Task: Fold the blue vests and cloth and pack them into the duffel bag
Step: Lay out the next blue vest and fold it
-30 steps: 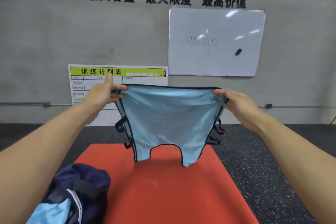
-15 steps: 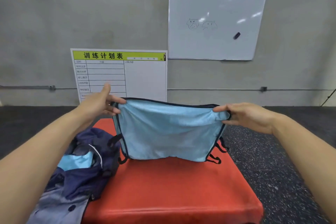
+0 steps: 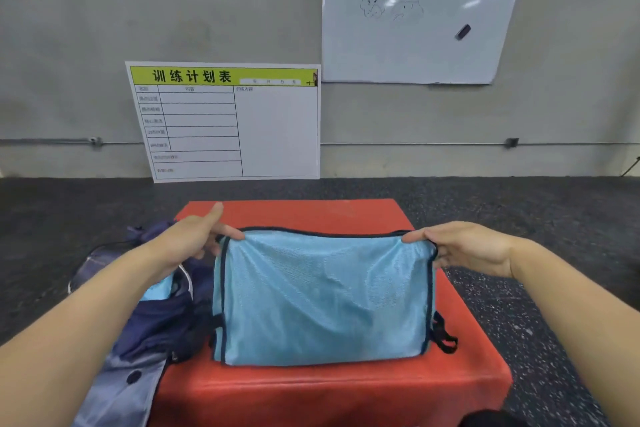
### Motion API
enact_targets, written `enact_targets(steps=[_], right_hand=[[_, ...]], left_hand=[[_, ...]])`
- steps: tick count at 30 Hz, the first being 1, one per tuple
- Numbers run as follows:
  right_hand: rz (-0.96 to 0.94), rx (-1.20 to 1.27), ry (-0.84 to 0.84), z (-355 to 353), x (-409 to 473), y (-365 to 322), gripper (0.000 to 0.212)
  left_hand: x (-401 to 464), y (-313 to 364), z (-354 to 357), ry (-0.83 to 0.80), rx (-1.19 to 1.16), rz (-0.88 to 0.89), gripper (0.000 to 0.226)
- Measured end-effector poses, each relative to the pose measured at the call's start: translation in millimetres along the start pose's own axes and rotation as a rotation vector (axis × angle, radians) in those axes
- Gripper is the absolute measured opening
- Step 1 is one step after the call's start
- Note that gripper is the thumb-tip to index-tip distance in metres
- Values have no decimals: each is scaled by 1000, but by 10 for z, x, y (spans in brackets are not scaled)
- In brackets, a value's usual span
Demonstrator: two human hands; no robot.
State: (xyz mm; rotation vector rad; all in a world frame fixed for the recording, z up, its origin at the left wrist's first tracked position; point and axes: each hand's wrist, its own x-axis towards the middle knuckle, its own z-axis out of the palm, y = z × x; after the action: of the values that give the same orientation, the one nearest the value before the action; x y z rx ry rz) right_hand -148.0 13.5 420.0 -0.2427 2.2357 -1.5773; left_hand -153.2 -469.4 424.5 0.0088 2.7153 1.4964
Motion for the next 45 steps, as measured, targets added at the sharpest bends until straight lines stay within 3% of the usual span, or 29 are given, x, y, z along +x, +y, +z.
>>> enact_targets(steps=[6, 11, 17, 21, 24, 28, 31, 32, 34, 35, 37, 40, 43, 45], right_hand=[[17, -168, 185, 18, 817, 395, 27], [78, -183, 234, 196, 1510, 1006, 21], [98, -378, 207, 270, 2005, 1646, 22], [-14, -421, 402, 162, 2220, 1612, 38], [-7, -465, 454, 104, 2348, 1632, 34], [96, -661, 440, 198, 2444, 1702, 33], [-135, -1023, 694, 596, 2470, 1614, 38], [-267, -1034, 718, 840, 2501, 1589, 37], [-430, -1019, 613, 1389, 2568, 1553, 37], [-391, -1002, 507, 1637, 2605, 1566, 42], [-223, -998, 365, 1920, 2621, 1618, 63], [-42, -1021, 359, 1722, 2519, 1727, 87], [69, -1072, 405, 1247, 2322, 1910, 89], [181, -1076, 447, 880, 2202, 1992, 76]], left_hand=[[657, -313, 369, 47, 113, 32, 42], [1263, -1077, 721, -8, 243, 33, 17], [1552, -1612, 1100, 67, 334, -31, 37], [1784, -1713, 1135, 214, 285, 35, 41], [1961, -1801, 1208, 170, 339, 50, 43], [2004, -1748, 1342, 51, 664, 34, 50], [1830, -1544, 1629, 180, 906, 321, 44], [1745, -1497, 1827, 184, 889, 415, 45], [1544, -1386, 2280, 42, 806, 401, 53], [1452, -1361, 2465, -27, 774, 324, 59], [1333, -1414, 2625, -4, 731, 250, 64], [1321, -1693, 2434, 107, 776, 220, 65], [1345, -1987, 1942, 119, 836, 106, 79], [1358, -2107, 1641, 138, 870, 52, 86]])
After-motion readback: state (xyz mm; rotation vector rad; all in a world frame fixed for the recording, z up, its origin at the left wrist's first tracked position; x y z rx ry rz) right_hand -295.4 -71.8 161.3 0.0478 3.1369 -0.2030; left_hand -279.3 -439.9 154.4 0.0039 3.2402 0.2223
